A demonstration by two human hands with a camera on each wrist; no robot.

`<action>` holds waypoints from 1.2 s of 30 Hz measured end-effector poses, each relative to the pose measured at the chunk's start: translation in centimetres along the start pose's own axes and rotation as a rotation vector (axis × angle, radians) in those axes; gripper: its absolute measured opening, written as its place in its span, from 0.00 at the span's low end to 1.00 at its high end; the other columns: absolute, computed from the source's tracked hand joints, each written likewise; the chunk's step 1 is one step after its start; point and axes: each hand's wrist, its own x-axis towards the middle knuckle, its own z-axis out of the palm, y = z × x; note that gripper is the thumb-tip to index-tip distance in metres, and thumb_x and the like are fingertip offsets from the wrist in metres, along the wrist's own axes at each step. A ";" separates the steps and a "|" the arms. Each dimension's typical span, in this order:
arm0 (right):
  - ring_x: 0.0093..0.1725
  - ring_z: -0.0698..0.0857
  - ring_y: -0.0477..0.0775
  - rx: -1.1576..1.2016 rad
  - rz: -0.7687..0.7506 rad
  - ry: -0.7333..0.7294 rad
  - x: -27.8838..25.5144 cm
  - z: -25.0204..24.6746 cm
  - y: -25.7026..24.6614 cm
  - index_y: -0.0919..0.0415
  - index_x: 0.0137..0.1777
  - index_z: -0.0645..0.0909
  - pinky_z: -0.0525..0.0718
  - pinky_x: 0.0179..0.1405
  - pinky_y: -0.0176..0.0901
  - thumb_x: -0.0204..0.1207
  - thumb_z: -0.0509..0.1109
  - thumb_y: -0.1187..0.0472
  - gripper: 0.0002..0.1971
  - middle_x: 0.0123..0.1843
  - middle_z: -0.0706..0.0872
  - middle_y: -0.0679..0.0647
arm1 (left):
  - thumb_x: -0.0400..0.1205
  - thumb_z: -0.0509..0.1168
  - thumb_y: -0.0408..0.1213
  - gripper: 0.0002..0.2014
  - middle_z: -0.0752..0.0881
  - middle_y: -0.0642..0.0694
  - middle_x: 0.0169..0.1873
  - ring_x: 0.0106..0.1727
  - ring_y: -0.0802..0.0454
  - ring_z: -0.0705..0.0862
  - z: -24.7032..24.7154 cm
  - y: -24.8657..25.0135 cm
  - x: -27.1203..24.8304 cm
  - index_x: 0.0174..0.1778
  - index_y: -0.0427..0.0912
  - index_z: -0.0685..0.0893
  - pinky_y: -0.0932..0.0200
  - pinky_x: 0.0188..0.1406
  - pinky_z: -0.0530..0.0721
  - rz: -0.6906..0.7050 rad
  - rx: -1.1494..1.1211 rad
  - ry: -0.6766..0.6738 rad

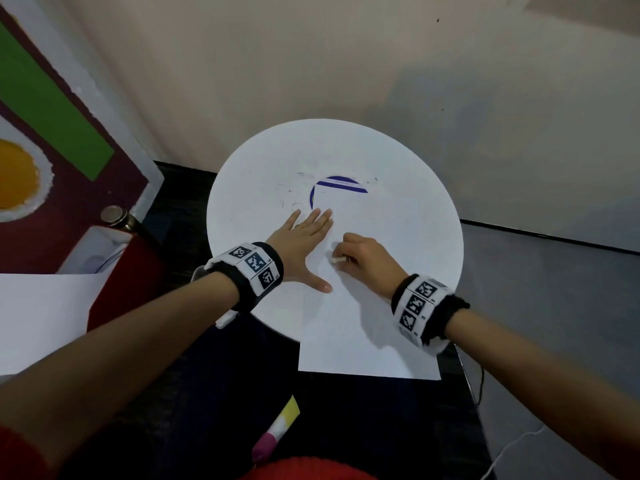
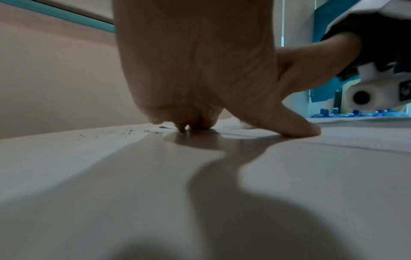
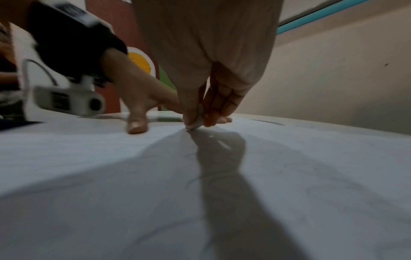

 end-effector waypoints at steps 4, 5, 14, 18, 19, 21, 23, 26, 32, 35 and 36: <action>0.35 0.75 0.51 0.010 0.073 -0.013 1.6 -0.6 -0.2 0.64 0.39 0.80 0.75 0.35 0.48 0.73 0.69 0.66 0.03 0.37 0.76 0.51 | 0.63 0.58 0.81 0.67 0.31 0.49 0.83 0.83 0.50 0.30 -0.1 0.0 0.1 0.84 0.41 0.34 0.44 0.80 0.28 -0.025 0.040 -0.028; 0.36 0.75 0.51 0.032 0.117 0.032 2.5 -0.8 -0.1 0.65 0.40 0.81 0.74 0.34 0.47 0.73 0.69 0.66 0.03 0.37 0.76 0.51 | 0.62 0.57 0.82 0.67 0.31 0.49 0.82 0.82 0.49 0.29 -0.1 0.0 0.2 0.84 0.42 0.34 0.42 0.79 0.28 -0.030 0.052 -0.028; 0.32 0.75 0.48 0.045 0.005 -0.086 2.0 -1.0 -1.2 0.69 0.37 0.80 0.73 0.33 0.36 0.72 0.69 0.69 0.04 0.34 0.77 0.49 | 0.63 0.59 0.81 0.67 0.30 0.50 0.82 0.82 0.49 0.29 0.0 -0.1 0.2 0.84 0.42 0.33 0.44 0.80 0.30 -0.021 0.008 -0.025; 0.32 0.71 0.37 0.088 0.049 0.010 2.6 -0.9 -1.0 0.66 0.42 0.83 0.65 0.32 0.26 0.73 0.69 0.68 0.02 0.34 0.70 0.39 | 0.62 0.59 0.81 0.67 0.31 0.50 0.83 0.83 0.50 0.30 0.0 -0.1 0.3 0.83 0.42 0.32 0.44 0.81 0.32 -0.013 -0.011 -0.031; 0.32 0.72 0.42 0.072 0.028 -0.004 1.9 -0.3 -1.1 0.65 0.42 0.82 0.66 0.32 0.30 0.74 0.68 0.68 0.02 0.34 0.72 0.42 | 0.63 0.59 0.81 0.67 0.30 0.50 0.83 0.83 0.50 0.30 0.0 -0.1 0.3 0.83 0.42 0.33 0.44 0.81 0.31 -0.015 -0.001 -0.030; 0.34 0.75 0.49 0.037 -0.028 -0.072 0.8 0.2 -1.3 0.65 0.42 0.82 0.67 0.34 0.35 0.75 0.69 0.66 0.03 0.37 0.76 0.49 | 0.63 0.58 0.81 0.67 0.30 0.50 0.82 0.82 0.50 0.29 0.0 -0.1 0.2 0.84 0.42 0.33 0.44 0.80 0.31 -0.022 0.019 -0.034; 0.35 0.75 0.49 0.028 0.007 -0.076 1.7 -0.7 -0.9 0.65 0.42 0.84 0.67 0.33 0.33 0.74 0.70 0.66 0.03 0.36 0.76 0.48 | 0.62 0.58 0.81 0.68 0.29 0.51 0.82 0.82 0.51 0.28 0.0 0.0 0.2 0.83 0.42 0.32 0.44 0.80 0.30 -0.023 0.016 -0.043; 0.34 0.73 0.49 0.042 0.096 0.052 3.6 -1.3 -0.2 0.66 0.42 0.84 0.66 0.34 0.36 0.73 0.69 0.68 0.03 0.34 0.73 0.48 | 0.62 0.59 0.82 0.68 0.29 0.51 0.82 0.82 0.51 0.28 -0.2 0.1 0.3 0.83 0.43 0.30 0.43 0.80 0.30 -0.021 0.012 -0.045; 0.32 0.73 0.46 0.046 0.027 -0.064 1.2 -0.6 -0.5 0.63 0.40 0.83 0.67 0.33 0.29 0.74 0.71 0.65 0.03 0.35 0.75 0.49 | 0.63 0.59 0.81 0.68 0.29 0.51 0.82 0.82 0.51 0.28 -0.1 0.0 0.2 0.83 0.42 0.32 0.43 0.79 0.30 -0.030 0.003 -0.049; 0.34 0.76 0.50 0.045 0.158 0.044 3.5 -1.9 0.4 0.65 0.40 0.85 0.75 0.36 0.41 0.72 0.71 0.66 0.03 0.35 0.76 0.51 | 0.63 0.59 0.81 0.67 0.27 0.52 0.81 0.81 0.52 0.27 -0.2 0.1 0.2 0.83 0.43 0.31 0.42 0.80 0.31 -0.031 -0.002 -0.059; 0.35 0.76 0.51 0.049 0.164 0.059 3.6 -1.8 0.5 0.65 0.40 0.85 0.76 0.36 0.43 0.72 0.71 0.66 0.03 0.35 0.76 0.52 | 0.63 0.59 0.81 0.67 0.27 0.52 0.81 0.81 0.52 0.27 -0.2 0.1 0.1 0.83 0.43 0.31 0.41 0.80 0.31 -0.033 -0.010 -0.061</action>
